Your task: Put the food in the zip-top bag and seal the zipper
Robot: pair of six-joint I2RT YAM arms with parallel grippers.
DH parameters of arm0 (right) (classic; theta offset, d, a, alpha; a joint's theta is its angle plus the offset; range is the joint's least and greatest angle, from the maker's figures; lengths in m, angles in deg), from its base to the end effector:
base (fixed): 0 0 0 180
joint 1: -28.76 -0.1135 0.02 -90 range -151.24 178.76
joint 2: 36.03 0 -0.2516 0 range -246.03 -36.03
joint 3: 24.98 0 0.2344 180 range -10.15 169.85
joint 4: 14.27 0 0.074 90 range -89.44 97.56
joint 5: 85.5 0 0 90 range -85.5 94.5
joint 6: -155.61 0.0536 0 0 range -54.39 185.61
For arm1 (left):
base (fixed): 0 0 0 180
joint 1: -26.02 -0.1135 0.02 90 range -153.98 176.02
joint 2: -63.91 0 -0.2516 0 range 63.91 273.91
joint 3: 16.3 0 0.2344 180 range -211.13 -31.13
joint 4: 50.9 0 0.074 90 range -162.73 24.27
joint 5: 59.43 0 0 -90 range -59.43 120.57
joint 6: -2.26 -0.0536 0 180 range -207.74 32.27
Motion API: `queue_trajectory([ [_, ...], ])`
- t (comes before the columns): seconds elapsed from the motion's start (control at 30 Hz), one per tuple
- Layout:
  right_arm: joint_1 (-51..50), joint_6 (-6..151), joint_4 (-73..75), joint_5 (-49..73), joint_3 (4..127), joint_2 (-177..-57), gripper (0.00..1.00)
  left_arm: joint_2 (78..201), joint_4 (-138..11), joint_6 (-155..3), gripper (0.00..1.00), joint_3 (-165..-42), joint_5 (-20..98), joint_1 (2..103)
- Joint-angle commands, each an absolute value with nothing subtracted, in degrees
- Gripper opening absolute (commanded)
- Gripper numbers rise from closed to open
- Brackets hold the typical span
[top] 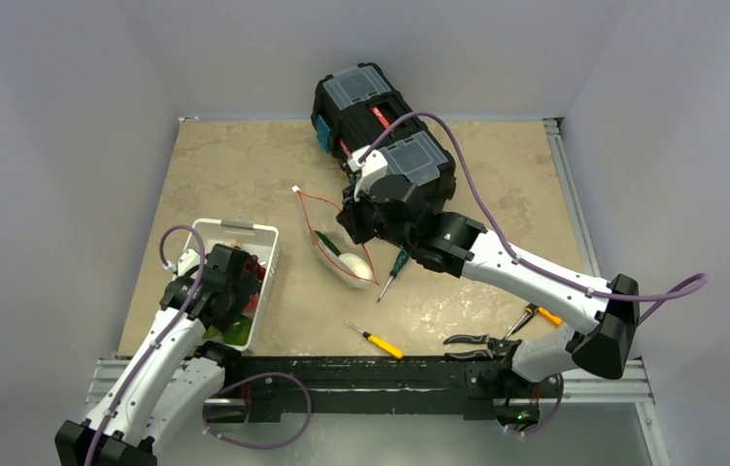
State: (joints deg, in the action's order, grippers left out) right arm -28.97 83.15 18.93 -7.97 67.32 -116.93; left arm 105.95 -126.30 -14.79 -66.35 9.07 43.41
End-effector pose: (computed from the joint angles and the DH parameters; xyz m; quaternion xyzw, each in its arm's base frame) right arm 0.1845 0.2706 0.3613 -0.2256 0.7940 0.2691 0.4963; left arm 0.1136 -0.0150 0.2003 -0.4814 0.8353 -0.0076 0.2655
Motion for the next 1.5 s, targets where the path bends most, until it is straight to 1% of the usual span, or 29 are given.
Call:
queue_trajectory([
  [0.0, -29.1, 83.8, 16.1, -8.0, 67.3, -114.3, 0.00, 105.8, -125.7, -13.5, 0.73, -66.2, 7.3, 43.3],
  [0.13, -29.1, 84.1, 15.9, -8.0, 66.9, -114.1, 0.00, 105.2, -126.9, -13.7, 0.64, -66.9, 7.0, 43.4],
  [0.37, -29.1, 84.2, 15.8, -8.1, 66.6, -113.7, 0.00, 103.2, -127.7, -14.8, 0.44, -68.2, 6.2, 43.3],
  [0.57, -29.0, 84.2, 15.8, -8.2, 66.5, -113.6, 0.00, 102.7, -128.1, -15.8, 0.37, -69.3, 5.7, 43.3],
  [0.77, -29.1, 84.2, 15.9, -8.1, 66.7, -113.6, 0.00, 99.7, -130.8, -18.6, 0.16, -73.5, 6.2, 43.3],
  [0.83, -29.1, 84.3, 16.1, -8.1, 66.8, -113.7, 0.00, 97.6, -132.2, -20.7, 0.12, -75.8, 6.8, 43.3],
  [0.9, -29.1, 84.3, 16.0, -8.1, 66.9, -113.7, 0.00, 95.4, -132.3, -24.8, 0.11, -78.2, 8.4, 43.3],
  [0.97, -29.1, 84.3, 15.8, -7.9, 66.9, -113.8, 0.00, 93.2, -131.0, -30.0, 0.08, -80.7, 11.8, 43.3],
  [1.03, -29.1, 84.2, 15.7, -7.8, 67.0, -114.1, 0.00, 91.1, -128.5, -35.9, 0.02, -82.9, 17.6, 43.4],
  [1.07, -29.1, 84.3, 15.7, -7.7, 67.2, -114.3, 0.00, 90.0, -126.6, -38.5, 0.00, -83.5, 21.2, 43.3],
  [1.27, -29.1, 84.4, 15.3, -6.7, 67.2, -114.8, 0.00, 86.3, -112.4, -46.1, 0.00, -85.4, 43.8, 43.3],
  [1.47, -29.1, 84.7, 15.5, -5.6, 67.8, -115.3, 0.00, 88.6, -93.1, -43.3, 0.00, -84.0, 66.6, 43.4],
])
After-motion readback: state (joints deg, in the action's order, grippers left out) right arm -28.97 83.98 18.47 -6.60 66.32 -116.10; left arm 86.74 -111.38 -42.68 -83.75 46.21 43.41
